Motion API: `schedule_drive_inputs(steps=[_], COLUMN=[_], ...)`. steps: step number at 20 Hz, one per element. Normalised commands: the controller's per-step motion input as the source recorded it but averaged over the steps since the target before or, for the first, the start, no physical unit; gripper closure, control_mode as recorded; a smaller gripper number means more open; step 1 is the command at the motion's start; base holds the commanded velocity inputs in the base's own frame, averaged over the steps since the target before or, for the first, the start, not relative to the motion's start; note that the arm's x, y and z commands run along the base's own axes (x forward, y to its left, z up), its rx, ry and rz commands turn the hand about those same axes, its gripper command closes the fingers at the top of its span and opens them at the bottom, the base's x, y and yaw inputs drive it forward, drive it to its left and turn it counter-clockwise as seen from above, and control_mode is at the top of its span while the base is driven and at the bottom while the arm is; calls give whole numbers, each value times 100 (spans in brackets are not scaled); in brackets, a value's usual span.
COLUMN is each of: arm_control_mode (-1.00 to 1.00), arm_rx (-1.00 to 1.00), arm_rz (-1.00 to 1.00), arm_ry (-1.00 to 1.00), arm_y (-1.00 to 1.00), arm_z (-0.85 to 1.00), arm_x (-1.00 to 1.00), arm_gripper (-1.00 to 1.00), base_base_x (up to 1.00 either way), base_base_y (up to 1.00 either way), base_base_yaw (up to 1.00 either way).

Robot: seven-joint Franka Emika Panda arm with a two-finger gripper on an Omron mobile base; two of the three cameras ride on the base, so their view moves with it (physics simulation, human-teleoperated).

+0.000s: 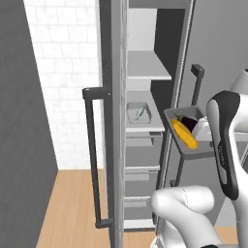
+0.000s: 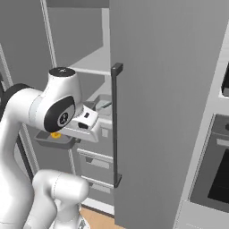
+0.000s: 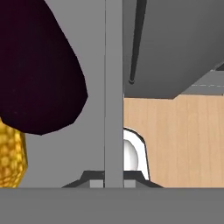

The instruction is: Take the meat container that has the fish and place it on the second highest rack of the freezer. Then take the vegetable container that has the corn and eggplant and place it on the highest rack of the freezer.

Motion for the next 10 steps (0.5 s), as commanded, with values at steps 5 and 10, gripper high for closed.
schedule_drive_inputs(steps=[5, 10], arm_control_mode=[100, 100], arm_rx=[0, 0], arm_rz=[0, 0], arm_ry=[0, 0], arm_y=[0, 0], arm_z=[0, 0], arm_x=[0, 0], arm_gripper=[100, 100], base_base_x=[55, 62], base_base_y=[3, 37], base_base_yaw=[-15, 0])
